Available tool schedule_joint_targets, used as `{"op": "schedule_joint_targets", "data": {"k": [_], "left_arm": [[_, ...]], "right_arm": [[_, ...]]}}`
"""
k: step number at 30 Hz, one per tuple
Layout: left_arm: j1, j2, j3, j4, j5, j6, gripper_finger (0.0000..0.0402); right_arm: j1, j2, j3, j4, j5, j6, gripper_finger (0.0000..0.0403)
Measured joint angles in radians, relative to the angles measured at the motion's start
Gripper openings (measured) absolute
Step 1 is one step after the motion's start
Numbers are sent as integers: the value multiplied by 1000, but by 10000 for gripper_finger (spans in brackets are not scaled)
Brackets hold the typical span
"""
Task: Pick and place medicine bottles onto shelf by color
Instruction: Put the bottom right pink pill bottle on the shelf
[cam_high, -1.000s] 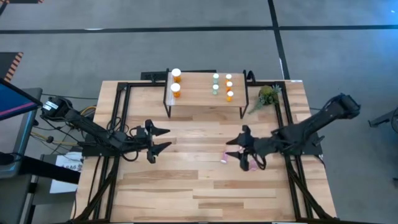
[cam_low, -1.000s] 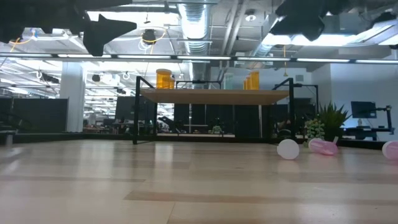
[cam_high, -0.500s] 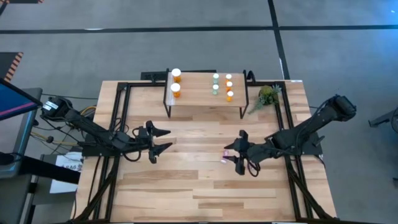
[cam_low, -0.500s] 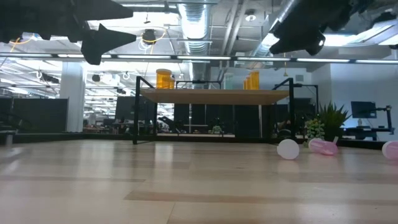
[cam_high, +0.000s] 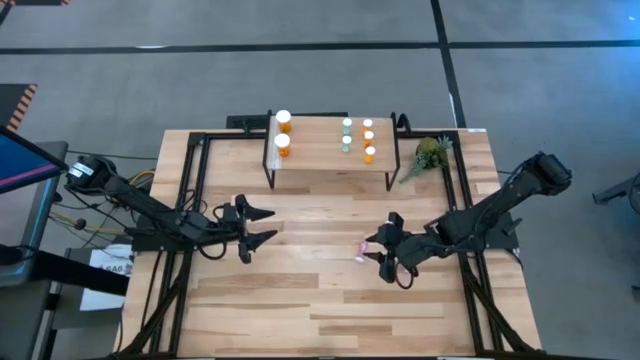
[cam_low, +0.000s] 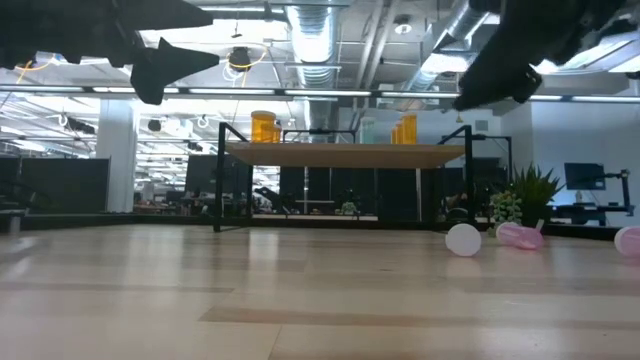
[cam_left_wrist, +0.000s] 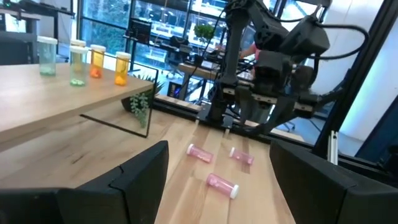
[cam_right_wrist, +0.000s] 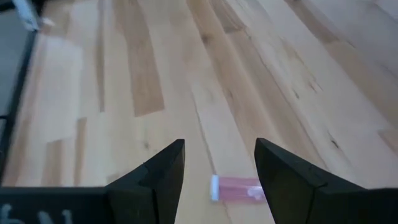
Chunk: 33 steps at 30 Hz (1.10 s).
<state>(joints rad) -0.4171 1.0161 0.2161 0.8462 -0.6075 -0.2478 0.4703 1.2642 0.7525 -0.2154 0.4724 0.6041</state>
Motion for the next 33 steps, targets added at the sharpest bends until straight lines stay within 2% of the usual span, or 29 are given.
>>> {"op": "schedule_joint_targets", "data": {"k": [3, 6, 10, 14, 17, 21, 28, 33], "left_arm": [[-2, 0, 0, -11, 5, -13, 268], [-10, 0, 0, -33, 20, -54, 268], [-16, 0, 5, -41, 19, -80, 268], [-16, 3, 63, -128, 20, -75, 268], [-15, 43, 108, -175, 22, -58, 268], [-10, 144, 165, -176, 21, -24, 268], [26, 364, 302, -175, 76, -19, 268], [58, 546, 448, -171, 133, -26, 268]], "right_arm": [[-2, -2, 1, -28, -19, 48, 216], [10, -16, 0, -110, -124, 157, 216], [66, -30, 1, -193, -113, 299, 216], [111, -27, 0, -194, -110, 311, 216], [111, -45, 0, -221, -188, 339, 216], [90, -78, 1, -335, -259, 460, 216], [69, -80, 1, -574, -269, 583, 216], [75, -82, 0, -596, -283, 595, 216]]}}
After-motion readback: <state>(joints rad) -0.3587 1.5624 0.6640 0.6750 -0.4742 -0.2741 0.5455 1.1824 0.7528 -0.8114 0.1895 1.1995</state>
